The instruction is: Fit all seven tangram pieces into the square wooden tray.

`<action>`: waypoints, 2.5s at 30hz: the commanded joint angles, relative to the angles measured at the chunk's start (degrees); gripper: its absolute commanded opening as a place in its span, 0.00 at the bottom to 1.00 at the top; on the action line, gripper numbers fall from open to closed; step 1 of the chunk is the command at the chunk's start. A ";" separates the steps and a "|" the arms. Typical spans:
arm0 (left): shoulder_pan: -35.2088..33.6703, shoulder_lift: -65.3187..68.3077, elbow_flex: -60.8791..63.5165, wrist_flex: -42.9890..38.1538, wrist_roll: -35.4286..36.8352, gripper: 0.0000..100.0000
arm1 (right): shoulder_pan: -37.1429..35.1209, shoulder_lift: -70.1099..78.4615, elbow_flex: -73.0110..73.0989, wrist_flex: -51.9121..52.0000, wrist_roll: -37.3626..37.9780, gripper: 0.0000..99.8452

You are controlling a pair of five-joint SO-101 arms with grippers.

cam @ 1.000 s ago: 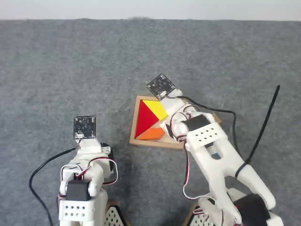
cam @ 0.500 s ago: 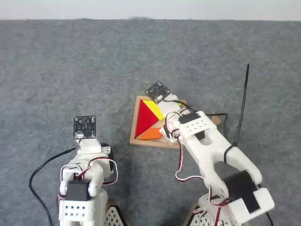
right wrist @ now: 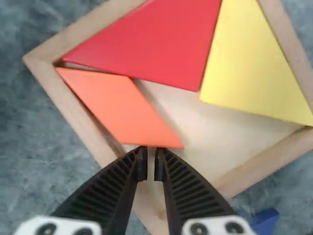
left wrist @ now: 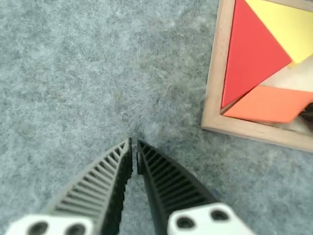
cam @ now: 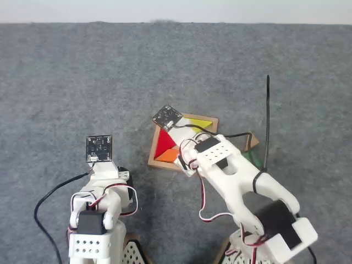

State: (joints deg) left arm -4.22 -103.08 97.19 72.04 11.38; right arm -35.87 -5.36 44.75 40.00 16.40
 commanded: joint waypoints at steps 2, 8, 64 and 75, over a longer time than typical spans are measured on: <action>-0.35 -1.14 -0.75 0.26 -0.88 0.01 | -2.77 -0.31 -3.43 -1.27 -0.53 0.05; -0.35 -1.14 -0.75 0.26 -0.88 0.01 | -2.77 -2.24 -2.99 -0.48 -0.53 0.05; -0.35 -1.14 -0.75 0.26 -0.88 0.01 | 33.27 -11.65 -4.40 23.34 9.67 0.28; -0.35 -1.14 -0.75 0.26 -0.88 0.01 | 33.63 3.65 -5.45 15.96 9.58 0.28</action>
State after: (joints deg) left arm -4.22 -103.08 97.19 72.04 11.38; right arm -3.08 -3.78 42.11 57.49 25.45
